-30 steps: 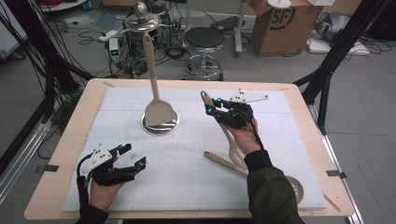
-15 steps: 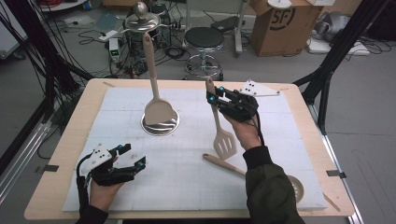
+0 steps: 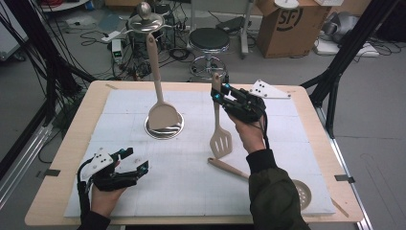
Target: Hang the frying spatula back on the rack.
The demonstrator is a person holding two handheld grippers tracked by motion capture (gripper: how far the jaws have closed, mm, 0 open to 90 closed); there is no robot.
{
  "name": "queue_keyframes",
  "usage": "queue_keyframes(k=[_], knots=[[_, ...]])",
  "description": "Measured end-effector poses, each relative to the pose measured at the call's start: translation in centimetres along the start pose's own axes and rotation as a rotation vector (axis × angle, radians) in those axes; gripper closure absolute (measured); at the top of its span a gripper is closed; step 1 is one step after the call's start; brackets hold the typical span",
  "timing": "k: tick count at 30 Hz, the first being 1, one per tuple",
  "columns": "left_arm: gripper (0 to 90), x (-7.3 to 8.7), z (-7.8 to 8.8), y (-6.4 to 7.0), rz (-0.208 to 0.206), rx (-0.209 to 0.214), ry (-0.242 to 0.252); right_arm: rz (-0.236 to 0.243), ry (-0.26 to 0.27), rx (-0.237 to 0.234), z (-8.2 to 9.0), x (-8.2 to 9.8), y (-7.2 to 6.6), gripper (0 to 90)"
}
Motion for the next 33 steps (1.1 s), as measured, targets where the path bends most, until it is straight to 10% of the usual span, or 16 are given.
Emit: queue_keyframes(k=[33], knots=[[20.0, 0.1, 0.9, -0.1, 0.004, -0.017, 0.007, -0.079, 0.171, -0.140, -2.4, -3.7, -2.6, 68.4]])
Point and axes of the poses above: each handheld gripper's, and its own axes: z roughly backward along the jaws, x roughly out of its underside, y roughly to its right, the point moved 4 cm from there along -z, roughly forward along the jaws, and after that the axes turned 7 degrees about x, right-handed, at the moved point
